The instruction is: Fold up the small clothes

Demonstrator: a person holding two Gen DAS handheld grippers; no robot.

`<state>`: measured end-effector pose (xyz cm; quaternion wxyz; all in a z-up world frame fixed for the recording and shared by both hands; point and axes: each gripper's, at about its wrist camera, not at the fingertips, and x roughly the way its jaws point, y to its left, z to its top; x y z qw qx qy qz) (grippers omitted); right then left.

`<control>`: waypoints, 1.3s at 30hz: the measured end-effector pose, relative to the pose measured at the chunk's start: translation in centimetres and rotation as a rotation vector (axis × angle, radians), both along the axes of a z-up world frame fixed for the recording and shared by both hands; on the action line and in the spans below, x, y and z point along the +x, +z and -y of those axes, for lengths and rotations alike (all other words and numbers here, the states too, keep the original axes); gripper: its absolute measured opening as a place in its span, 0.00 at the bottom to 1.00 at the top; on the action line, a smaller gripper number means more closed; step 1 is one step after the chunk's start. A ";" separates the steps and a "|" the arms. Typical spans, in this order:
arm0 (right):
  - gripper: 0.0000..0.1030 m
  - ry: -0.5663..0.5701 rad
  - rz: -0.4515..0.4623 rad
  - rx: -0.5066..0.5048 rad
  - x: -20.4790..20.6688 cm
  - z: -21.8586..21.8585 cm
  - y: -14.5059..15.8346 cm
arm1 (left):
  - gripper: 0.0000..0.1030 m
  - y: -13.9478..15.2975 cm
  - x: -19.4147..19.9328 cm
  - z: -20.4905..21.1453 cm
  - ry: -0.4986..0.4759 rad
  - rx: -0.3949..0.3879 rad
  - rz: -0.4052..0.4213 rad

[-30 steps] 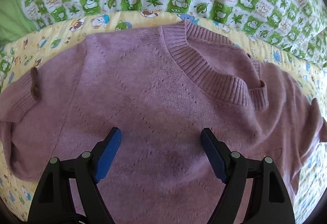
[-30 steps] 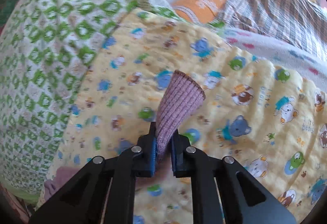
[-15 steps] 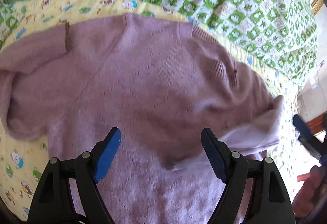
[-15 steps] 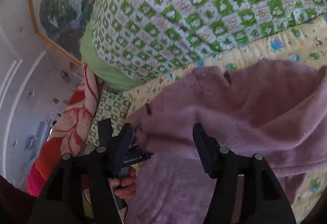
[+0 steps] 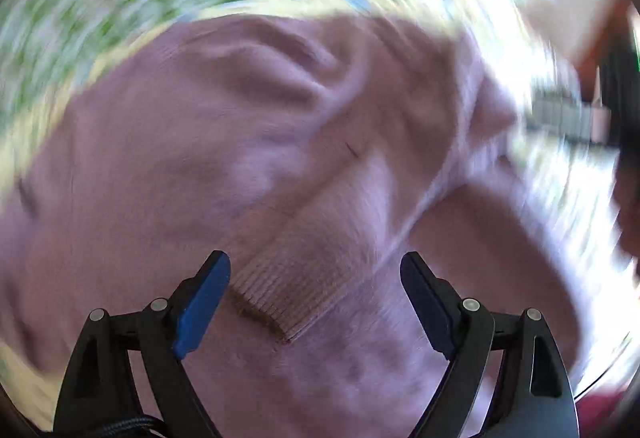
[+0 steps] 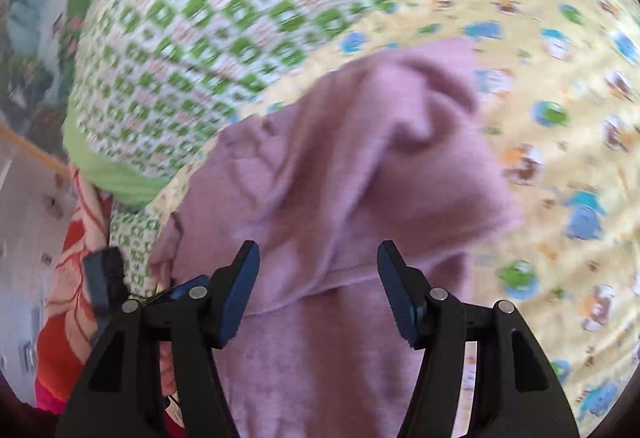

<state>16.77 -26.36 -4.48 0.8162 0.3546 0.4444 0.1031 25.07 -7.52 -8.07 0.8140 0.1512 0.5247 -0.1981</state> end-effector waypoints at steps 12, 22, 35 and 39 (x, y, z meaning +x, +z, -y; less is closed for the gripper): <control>0.60 -0.030 0.031 -0.038 -0.5 1.4 0.9 | 0.03 -0.2 4.4 -2.6 0.027 -0.195 -0.108; 0.60 -0.076 0.050 -0.102 -0.1 2.3 2.2 | 0.02 2.1 5.0 -18.9 0.447 -0.386 -0.144; 0.61 -0.041 -0.101 -0.238 7.8 1.5 -4.2 | 0.03 -1.5 3.7 -18.2 0.480 -0.463 -0.238; 0.09 0.025 -0.074 -0.212 9.0 2.0 -3.8 | 0.03 -0.4 4.8 -18.5 0.501 -0.550 -0.279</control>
